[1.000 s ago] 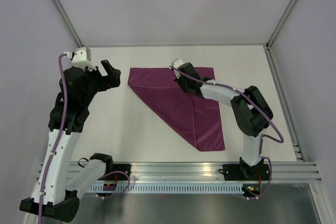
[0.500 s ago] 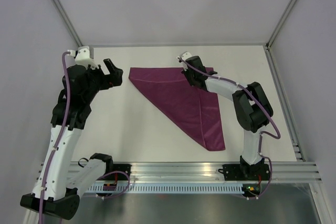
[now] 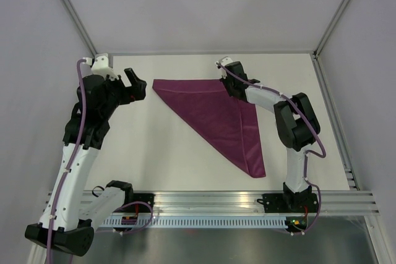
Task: Fold the napkin, place the utensils inside, and roll it up
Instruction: Fold the napkin
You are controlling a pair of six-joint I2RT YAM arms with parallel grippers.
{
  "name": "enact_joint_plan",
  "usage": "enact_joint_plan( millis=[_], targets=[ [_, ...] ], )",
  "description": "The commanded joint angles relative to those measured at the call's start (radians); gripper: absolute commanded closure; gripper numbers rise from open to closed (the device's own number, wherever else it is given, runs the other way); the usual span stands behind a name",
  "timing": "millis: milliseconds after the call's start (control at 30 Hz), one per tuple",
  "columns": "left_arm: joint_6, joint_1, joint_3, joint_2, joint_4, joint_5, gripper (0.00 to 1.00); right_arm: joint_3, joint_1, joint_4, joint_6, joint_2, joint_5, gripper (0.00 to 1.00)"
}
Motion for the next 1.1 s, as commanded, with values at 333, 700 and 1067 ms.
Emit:
enact_joint_plan(
  millis=[333, 700, 1067],
  targets=[
    [-0.021, -0.002, -0.014, 0.005, 0.05, 0.026, 0.0, 0.103, -0.052, -0.002, -0.018, 0.053, 0.033, 0.99],
    [-0.026, -0.003, -0.017, 0.02, 0.058, 0.032, 0.0, 0.141, -0.076, -0.005, -0.009, 0.08, 0.033, 1.0],
    [-0.023, -0.003, -0.019, 0.028, 0.063, 0.028, 0.0, 0.189, -0.116, -0.014, 0.013, 0.105, 0.023, 1.0]
  ],
)
